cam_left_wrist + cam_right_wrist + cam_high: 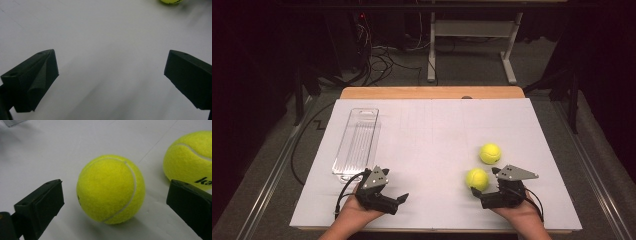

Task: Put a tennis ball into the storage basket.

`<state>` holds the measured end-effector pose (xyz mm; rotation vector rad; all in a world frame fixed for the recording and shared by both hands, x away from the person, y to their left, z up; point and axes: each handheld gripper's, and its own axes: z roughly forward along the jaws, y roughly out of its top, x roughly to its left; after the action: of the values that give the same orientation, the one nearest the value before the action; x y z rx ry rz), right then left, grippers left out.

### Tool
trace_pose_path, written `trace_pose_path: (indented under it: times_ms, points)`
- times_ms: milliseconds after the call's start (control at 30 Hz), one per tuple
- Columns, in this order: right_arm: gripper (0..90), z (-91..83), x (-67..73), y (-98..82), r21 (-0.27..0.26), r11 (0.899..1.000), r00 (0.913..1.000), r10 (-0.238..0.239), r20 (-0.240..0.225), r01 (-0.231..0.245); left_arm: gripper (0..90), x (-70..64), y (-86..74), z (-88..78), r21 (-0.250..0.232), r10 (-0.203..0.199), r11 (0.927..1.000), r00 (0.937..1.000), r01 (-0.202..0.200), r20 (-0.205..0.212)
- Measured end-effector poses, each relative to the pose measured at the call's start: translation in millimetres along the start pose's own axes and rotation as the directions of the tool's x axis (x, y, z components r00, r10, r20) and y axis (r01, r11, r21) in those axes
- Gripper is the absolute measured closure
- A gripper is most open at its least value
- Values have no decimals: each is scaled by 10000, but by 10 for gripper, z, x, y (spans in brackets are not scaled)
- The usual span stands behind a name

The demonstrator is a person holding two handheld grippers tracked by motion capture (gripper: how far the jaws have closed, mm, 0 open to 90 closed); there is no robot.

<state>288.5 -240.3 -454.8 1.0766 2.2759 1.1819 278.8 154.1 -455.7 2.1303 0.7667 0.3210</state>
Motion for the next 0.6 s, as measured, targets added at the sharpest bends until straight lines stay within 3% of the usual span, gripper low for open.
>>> trace_pose_path:
  times_ms: [167, 600]
  points:
    - [57, 38, -19, 15, 164, 9995, 9997, 254, 61, -255, 3, 4, 0, -6, -33, -22, 10000, 10000, 22, -1]
    - [157, 114, -9, 29, 388, 9991, 9998, 178, -79, -175, 3, 2, 0, -11, -61, 1, 10000, 10000, -1, -28]
